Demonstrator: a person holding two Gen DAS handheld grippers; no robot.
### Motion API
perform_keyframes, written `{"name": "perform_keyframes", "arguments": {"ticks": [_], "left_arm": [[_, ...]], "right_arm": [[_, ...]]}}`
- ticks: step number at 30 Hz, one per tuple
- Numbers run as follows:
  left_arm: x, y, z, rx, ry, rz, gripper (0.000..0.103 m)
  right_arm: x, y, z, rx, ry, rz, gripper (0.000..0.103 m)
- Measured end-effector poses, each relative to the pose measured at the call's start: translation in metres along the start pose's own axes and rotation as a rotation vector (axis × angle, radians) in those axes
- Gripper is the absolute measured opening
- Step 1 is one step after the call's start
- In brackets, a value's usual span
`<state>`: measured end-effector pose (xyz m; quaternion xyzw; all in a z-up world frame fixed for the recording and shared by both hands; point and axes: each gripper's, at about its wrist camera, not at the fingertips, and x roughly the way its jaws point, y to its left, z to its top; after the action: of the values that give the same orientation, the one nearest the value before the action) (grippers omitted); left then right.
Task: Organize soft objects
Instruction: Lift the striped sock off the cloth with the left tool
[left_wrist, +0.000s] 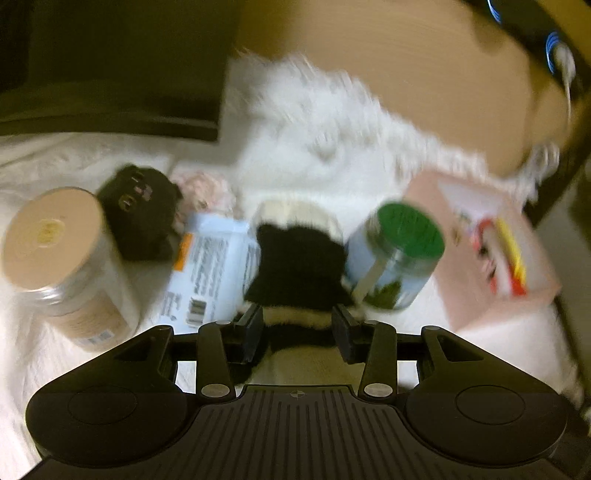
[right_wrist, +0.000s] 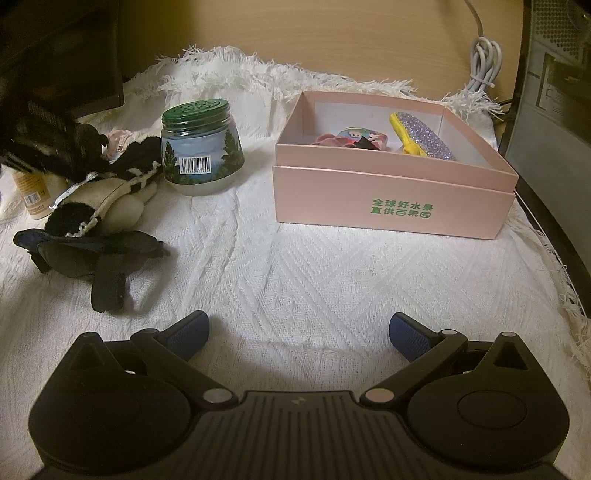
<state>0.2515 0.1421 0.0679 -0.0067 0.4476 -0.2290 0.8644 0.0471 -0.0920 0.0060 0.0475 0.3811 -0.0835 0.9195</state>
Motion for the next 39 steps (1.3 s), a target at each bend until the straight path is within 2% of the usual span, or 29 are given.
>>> {"name": "perform_keyframes", "arguments": {"ticks": [3,6,12,13,16,18,21,23,25,30,33,35,36,39], "left_arm": [[-0.009,-0.009,0.003,-0.003,-0.013,0.018,0.045],[0.013,-0.031,-0.005,0.111,0.07,0.081,0.045],[0.033,-0.044,-0.006,0.078,0.098,0.088,0.07],[0.034,-0.045,-0.006,0.082,0.105,0.085,0.076],[0.037,-0.053,-0.008,0.136,0.124,0.087,0.082],[0.039,-0.057,-0.012,0.161,0.12,0.1,0.084],[0.041,-0.057,-0.013,0.159,0.103,0.111,0.083],[0.038,-0.055,-0.012,0.181,0.045,0.169,0.085],[0.034,-0.048,-0.01,0.201,-0.009,0.226,0.093],[0.052,-0.023,0.0,0.129,0.062,0.147,0.1],[0.061,-0.024,0.0,0.128,0.057,0.149,0.098],[0.063,-0.028,0.001,0.143,0.044,0.136,0.092],[0.063,-0.03,0.001,0.142,0.042,0.125,0.086],[0.059,-0.038,0.001,0.158,0.042,0.132,0.075]], "right_arm": [[0.0,0.0,0.0,0.0,0.0,0.0,0.103],[0.0,0.0,0.0,-0.001,0.0,0.0,0.103],[0.0,-0.001,-0.001,-0.001,-0.001,0.0,0.103],[0.0,-0.001,-0.001,0.0,-0.001,0.0,0.103],[0.0,-0.001,-0.001,0.0,-0.002,0.001,0.103],[0.0,-0.001,-0.001,0.0,-0.002,0.0,0.103],[0.0,-0.001,-0.001,0.001,-0.002,0.0,0.103],[0.0,-0.001,-0.001,0.0,-0.002,-0.001,0.103],[-0.001,-0.001,-0.002,0.001,-0.003,0.0,0.103],[-0.001,-0.001,-0.002,-0.004,-0.001,0.008,0.103],[0.0,-0.002,-0.002,-0.008,0.0,0.012,0.103],[0.0,-0.002,-0.002,-0.01,0.0,0.014,0.103],[0.0,-0.002,-0.002,-0.012,0.0,0.014,0.103],[0.001,-0.002,-0.003,-0.016,0.0,0.019,0.103]]}}
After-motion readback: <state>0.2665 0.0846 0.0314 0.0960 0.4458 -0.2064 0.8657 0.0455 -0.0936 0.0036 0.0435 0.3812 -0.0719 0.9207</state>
